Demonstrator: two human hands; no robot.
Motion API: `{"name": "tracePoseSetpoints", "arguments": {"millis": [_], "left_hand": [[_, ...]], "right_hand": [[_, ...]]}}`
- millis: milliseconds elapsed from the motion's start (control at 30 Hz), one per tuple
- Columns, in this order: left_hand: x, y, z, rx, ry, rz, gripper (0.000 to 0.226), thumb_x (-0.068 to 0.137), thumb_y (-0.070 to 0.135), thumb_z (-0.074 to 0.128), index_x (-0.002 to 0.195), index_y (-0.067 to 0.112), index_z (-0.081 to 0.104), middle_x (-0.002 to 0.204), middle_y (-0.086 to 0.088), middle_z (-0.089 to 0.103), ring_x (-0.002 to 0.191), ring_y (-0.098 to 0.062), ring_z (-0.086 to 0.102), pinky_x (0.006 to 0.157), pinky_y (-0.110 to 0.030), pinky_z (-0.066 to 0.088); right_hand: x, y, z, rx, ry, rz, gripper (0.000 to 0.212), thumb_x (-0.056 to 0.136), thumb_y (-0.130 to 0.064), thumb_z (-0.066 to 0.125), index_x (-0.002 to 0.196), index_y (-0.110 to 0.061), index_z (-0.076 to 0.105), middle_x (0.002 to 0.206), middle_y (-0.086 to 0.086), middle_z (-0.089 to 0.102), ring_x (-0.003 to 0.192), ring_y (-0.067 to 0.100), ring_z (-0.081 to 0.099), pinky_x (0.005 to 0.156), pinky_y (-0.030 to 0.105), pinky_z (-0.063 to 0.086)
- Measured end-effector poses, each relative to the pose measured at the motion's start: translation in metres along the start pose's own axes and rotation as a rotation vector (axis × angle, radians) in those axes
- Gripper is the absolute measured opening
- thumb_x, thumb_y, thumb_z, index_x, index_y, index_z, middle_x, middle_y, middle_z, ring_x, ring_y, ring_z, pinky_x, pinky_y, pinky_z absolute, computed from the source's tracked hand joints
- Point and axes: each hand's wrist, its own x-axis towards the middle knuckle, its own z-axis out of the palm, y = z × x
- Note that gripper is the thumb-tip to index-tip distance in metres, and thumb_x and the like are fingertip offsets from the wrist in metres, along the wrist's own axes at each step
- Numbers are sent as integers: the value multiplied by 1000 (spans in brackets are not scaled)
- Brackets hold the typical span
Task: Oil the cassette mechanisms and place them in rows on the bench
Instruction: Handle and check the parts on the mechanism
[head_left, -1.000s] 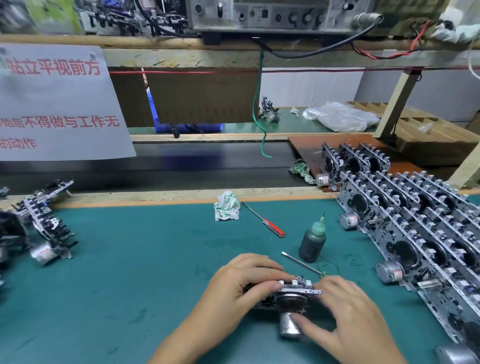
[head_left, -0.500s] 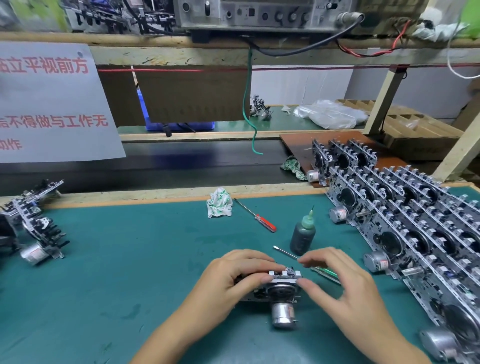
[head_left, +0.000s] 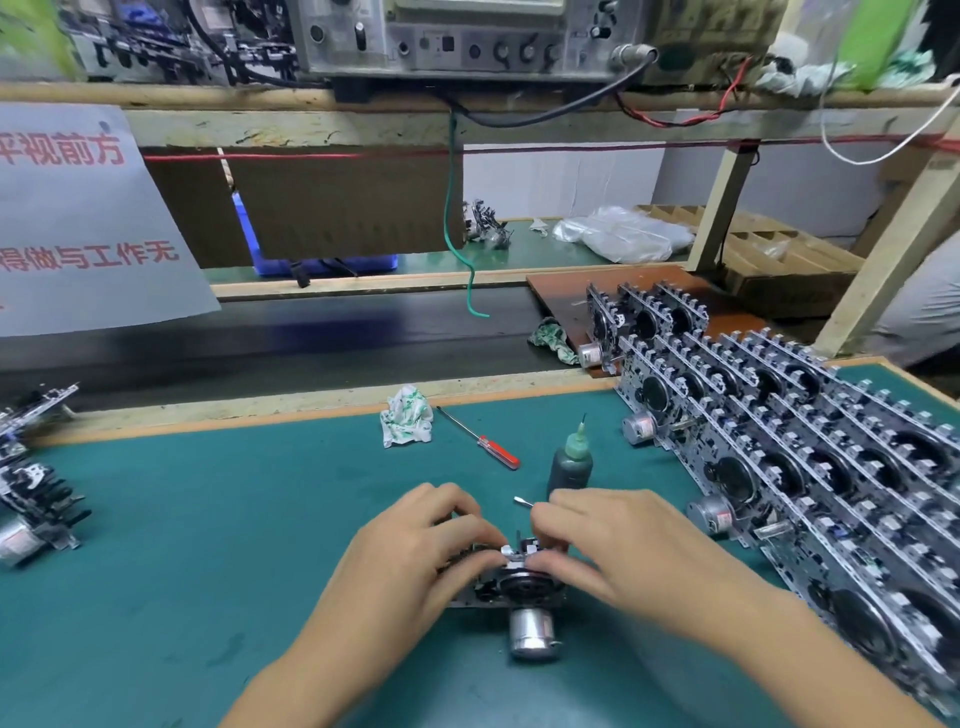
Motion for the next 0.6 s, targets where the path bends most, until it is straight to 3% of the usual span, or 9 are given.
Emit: {"name": "tracePoseSetpoints", "arguments": {"millis": [100,167,333,433,600], "left_hand": [[16,8,-5,50,-29,124,29,91,40,47,85,24,70,84,12,55,72,-7,52,59,-24,45],[39,18,-8,65,-40,229,30,92,39,46,86,22,71,84,9,58,75,-9,53,65,-22,43],[124,67,-3,-20,-104,433,23,90,37,58,90,19,73,85,4,62,80,-11,50,70,-22,42],[178,109,15,-65,-128,515,13,87,29,66,94,19,73,90,3,63,83,-15,51,70,-37,48],[245,175,67,-38,-70,640,18,91,29,63,104,21,71,100,3,65,94,-19,55,80,-35,45]], "right_hand": [[-8,9,-10,27,-46,-19,29,90,-57,21,83,-31,32,81,-5,50,73,18,50,57,31,30],[-20,16,-23,94,-6,22,25,95,-55,28,80,-34,26,72,-10,43,67,13,44,58,28,31],[-70,46,-78,207,202,224,31,91,-47,44,69,-28,33,54,-10,39,50,5,38,50,15,30],[-107,75,-109,110,330,327,30,89,-48,41,68,-27,36,56,-2,41,48,6,34,49,15,28],[-168,126,-139,-39,428,492,30,87,-47,40,67,-25,38,69,-1,52,49,6,40,50,13,31]]}}
